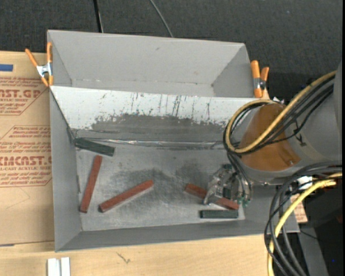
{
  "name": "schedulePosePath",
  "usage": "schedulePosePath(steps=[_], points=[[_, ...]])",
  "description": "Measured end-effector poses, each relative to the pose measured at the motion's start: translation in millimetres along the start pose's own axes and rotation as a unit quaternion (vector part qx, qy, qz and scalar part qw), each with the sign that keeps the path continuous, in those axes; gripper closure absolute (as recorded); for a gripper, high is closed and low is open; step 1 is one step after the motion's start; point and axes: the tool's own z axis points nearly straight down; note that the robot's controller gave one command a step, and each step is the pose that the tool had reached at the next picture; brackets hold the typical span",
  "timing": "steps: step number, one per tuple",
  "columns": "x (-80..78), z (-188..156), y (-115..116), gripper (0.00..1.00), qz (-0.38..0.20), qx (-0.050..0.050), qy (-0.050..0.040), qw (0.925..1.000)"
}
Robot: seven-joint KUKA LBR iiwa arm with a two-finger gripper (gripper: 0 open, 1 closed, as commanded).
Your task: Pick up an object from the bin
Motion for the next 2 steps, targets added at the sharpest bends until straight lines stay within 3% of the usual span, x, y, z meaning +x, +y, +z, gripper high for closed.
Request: schedulePosePath(steps=[2], points=[[3.1,-31.3,-0.7,1.00,0.000,0.001,0.0063,1.0000]])
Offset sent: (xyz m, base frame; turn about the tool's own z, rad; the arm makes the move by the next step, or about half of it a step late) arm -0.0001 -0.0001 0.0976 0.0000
